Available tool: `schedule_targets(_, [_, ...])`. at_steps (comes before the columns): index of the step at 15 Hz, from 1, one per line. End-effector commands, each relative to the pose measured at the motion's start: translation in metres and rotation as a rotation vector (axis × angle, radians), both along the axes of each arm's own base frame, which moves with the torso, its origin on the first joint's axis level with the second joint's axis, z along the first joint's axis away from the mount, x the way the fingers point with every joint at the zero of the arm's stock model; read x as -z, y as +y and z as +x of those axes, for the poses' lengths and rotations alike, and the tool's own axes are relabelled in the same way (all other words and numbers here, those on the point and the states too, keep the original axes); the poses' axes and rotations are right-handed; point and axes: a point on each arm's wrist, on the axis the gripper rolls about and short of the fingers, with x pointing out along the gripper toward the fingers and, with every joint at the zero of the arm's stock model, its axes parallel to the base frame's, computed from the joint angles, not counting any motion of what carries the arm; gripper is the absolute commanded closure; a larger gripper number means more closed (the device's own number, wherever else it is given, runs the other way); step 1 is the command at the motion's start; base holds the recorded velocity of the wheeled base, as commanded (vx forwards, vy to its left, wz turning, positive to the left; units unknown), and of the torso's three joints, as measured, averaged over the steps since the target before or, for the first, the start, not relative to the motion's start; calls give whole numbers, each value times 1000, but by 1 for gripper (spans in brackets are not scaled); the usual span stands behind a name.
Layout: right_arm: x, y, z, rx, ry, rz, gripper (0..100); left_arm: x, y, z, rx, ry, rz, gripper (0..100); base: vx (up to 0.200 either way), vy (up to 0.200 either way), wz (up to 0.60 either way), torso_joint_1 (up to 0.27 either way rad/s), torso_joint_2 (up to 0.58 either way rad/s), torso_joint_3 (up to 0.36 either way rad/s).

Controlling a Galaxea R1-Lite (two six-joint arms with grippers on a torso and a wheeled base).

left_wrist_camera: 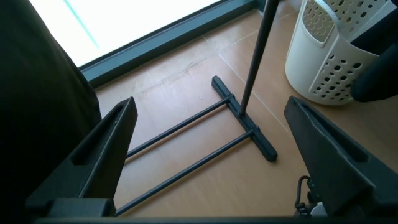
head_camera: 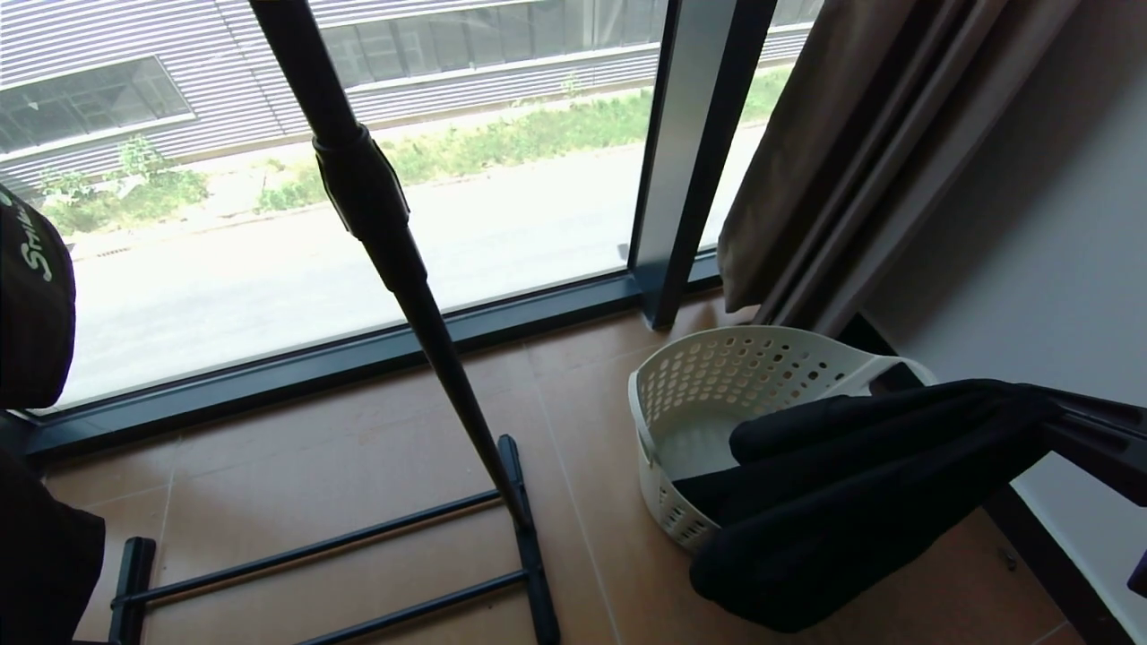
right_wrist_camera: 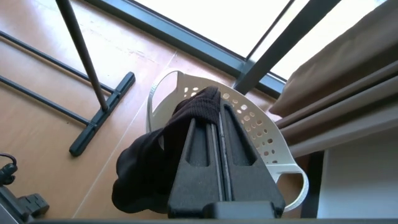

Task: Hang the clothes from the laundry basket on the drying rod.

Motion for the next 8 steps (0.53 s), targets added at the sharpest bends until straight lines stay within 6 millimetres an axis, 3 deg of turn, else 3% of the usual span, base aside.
schedule_targets(1, [2,1,2,-13,13,-6,100,0,0,0,-1,1,-1,0,0,0,0,2,-27,168])
schedule_targets(3, [4,2,3,-13,22,-11,100,0,0,0,-1,1,-10,0,0,0,0,-39,-249,-73])
schedule_targets(8, [7,2,3,-12,32,-18,100,0,0,0,-3,2,-12,0,0,0,0,-13,-395,-208])
